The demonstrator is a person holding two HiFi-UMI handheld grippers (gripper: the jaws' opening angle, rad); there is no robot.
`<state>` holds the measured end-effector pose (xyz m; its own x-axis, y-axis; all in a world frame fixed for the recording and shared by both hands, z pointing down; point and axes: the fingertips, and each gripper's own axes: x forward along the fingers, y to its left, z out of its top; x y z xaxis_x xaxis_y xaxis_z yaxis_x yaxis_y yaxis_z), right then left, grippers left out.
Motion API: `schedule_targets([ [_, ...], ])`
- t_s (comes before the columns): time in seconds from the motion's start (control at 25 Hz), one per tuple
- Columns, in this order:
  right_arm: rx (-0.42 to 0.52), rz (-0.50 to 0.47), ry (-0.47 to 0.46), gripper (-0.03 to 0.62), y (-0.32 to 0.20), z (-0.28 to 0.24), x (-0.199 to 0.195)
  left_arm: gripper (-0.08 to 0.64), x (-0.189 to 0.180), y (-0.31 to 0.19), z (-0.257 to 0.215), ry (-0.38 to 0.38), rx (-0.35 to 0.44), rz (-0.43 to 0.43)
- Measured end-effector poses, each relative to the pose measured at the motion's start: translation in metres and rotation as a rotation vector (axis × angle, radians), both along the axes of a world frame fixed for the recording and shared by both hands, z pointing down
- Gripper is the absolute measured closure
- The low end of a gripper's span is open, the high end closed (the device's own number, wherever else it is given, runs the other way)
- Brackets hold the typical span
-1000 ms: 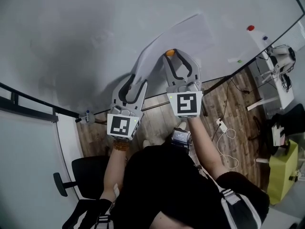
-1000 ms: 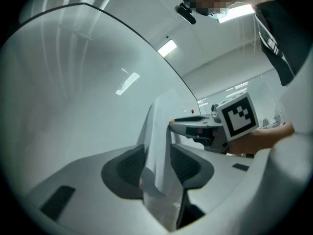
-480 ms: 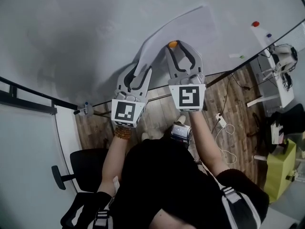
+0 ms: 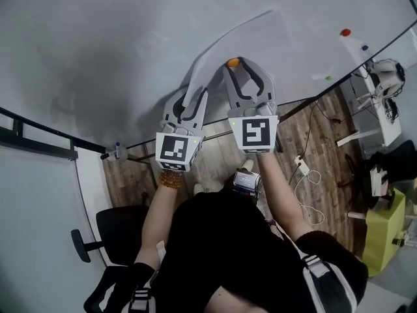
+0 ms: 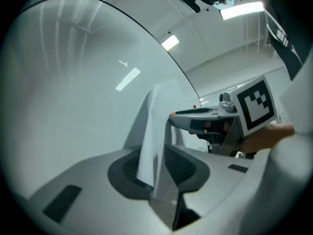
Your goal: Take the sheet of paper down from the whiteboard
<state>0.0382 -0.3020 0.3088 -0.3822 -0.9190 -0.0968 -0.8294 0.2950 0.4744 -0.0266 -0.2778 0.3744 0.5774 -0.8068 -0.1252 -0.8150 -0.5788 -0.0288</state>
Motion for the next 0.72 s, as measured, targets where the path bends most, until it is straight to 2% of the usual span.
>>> schedule_targets([
  [0.52, 0.024, -0.007, 0.038, 0.469, 0.0006, -0.0013, -0.0004, 0.525, 0.0084, -0.0062, 0.0035, 0.013, -0.017, 0.005],
  [0.72, 0.011, -0.003, 0.016, 0.469, 0.0002, -0.0001, 0.0016, 0.534, 0.0087, -0.0087, 0.0035, 0.021, -0.030, 0.000],
])
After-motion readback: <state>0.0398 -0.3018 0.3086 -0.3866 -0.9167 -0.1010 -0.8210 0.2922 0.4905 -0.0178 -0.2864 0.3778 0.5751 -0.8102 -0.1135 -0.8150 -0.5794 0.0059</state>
